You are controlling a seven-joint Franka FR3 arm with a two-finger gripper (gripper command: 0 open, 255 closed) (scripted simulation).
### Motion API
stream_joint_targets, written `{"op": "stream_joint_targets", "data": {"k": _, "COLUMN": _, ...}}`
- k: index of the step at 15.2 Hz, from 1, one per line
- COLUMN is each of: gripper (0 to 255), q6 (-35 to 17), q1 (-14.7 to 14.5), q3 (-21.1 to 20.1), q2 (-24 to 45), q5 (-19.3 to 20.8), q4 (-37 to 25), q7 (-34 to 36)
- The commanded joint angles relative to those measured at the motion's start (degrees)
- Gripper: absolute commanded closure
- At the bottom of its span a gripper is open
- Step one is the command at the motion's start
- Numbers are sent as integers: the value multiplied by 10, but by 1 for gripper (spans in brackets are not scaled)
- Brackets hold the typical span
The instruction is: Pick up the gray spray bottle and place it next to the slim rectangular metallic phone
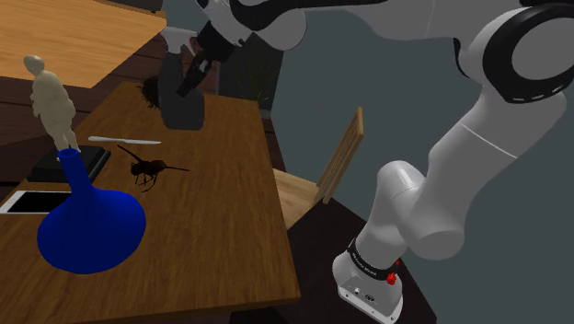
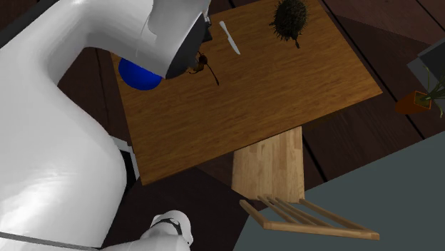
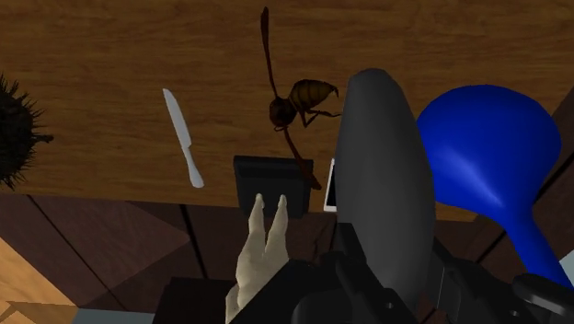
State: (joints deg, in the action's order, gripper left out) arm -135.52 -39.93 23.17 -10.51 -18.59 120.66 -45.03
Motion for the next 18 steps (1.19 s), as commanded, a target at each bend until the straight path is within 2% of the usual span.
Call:
{"op": "stream_joint_targets", "data": {"k": 1, "gripper": 255, "q6": -18, "q1": -11, "q3": -12, "q2": 24, "q5": -7, "q4": -10, "q7": 16}}
{"op": "stream_joint_targets", "data": {"k": 10, "gripper": 255, "q6": -86, "q1": -54, "q3": -55, "q2": 147, "q5": -36, "q4": -75, "q7": 74}}
{"op": "stream_joint_targets", "data": {"k": 18, "gripper": 255, "q6": -117, "q1": -86, "q3": -83, "q2": 276, "q5": -43, "q4": -183, "q7": 135}}
